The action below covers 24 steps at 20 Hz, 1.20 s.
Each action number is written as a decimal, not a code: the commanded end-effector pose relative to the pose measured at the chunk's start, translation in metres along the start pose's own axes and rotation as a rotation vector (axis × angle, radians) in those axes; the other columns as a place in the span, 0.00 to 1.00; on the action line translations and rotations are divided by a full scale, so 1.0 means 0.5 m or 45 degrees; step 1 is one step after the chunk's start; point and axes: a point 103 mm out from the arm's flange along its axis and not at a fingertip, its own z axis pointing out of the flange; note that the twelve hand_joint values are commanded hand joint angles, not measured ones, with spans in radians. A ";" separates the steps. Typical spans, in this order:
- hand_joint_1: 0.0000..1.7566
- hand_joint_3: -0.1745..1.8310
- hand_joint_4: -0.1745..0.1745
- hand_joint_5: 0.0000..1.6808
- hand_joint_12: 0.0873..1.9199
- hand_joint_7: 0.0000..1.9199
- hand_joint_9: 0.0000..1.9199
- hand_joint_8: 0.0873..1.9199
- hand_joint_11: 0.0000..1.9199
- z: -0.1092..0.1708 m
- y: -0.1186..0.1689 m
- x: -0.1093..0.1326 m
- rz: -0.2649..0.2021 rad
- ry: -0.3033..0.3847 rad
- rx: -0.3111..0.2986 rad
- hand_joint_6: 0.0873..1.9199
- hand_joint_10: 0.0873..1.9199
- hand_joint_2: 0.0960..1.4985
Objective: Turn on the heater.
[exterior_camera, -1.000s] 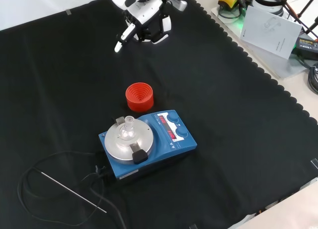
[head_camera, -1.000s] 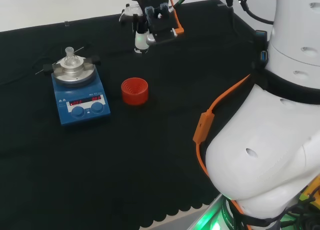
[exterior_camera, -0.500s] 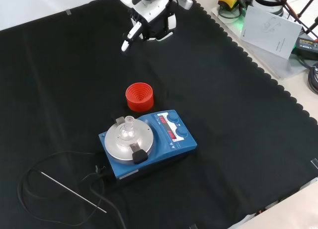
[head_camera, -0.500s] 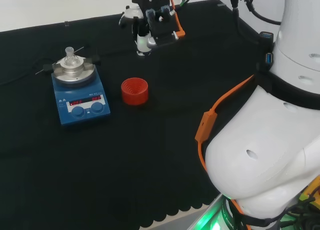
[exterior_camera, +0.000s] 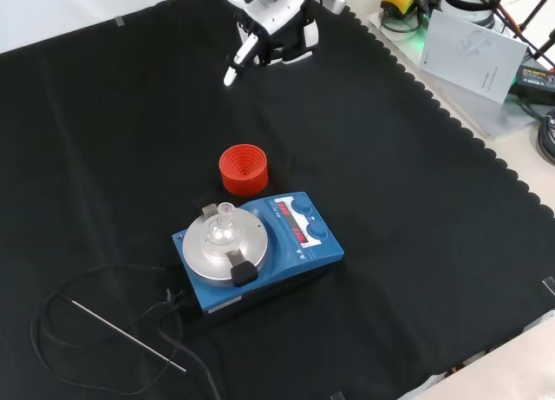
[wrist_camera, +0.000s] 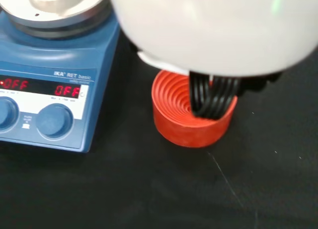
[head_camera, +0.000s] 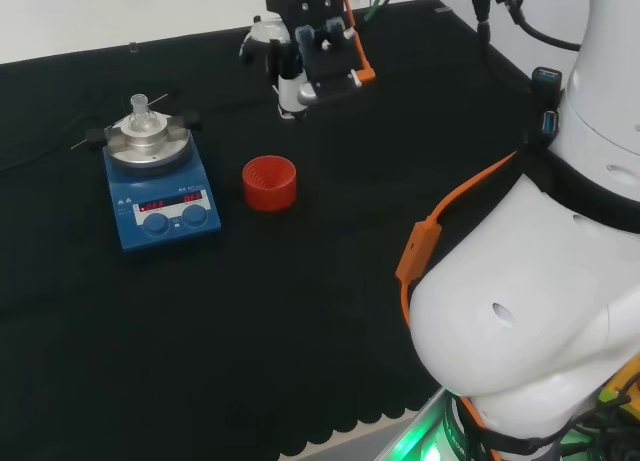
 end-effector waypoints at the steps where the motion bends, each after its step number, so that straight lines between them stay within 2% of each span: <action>1: 0.87 0.65 0.20 0.21 0.53 0.77 0.82 0.72 0.73 0.000 -0.003 -0.007 0.014 0.027 -0.009 0.00 0.62 0.25; 6: 0.88 0.65 0.19 0.21 0.57 0.78 0.85 0.82 0.74 0.007 -0.004 0.010 -0.019 0.039 0.022 0.01 0.70 0.24; 14: 0.89 0.65 0.19 0.21 0.59 0.78 0.85 0.84 0.73 0.028 -0.015 0.049 -0.096 0.081 0.089 0.01 0.72 0.24; 24: 0.89 0.66 0.19 0.20 0.60 0.79 0.85 0.84 0.72 0.037 -0.043 0.077 -0.153 0.099 0.130 0.02 0.73 0.25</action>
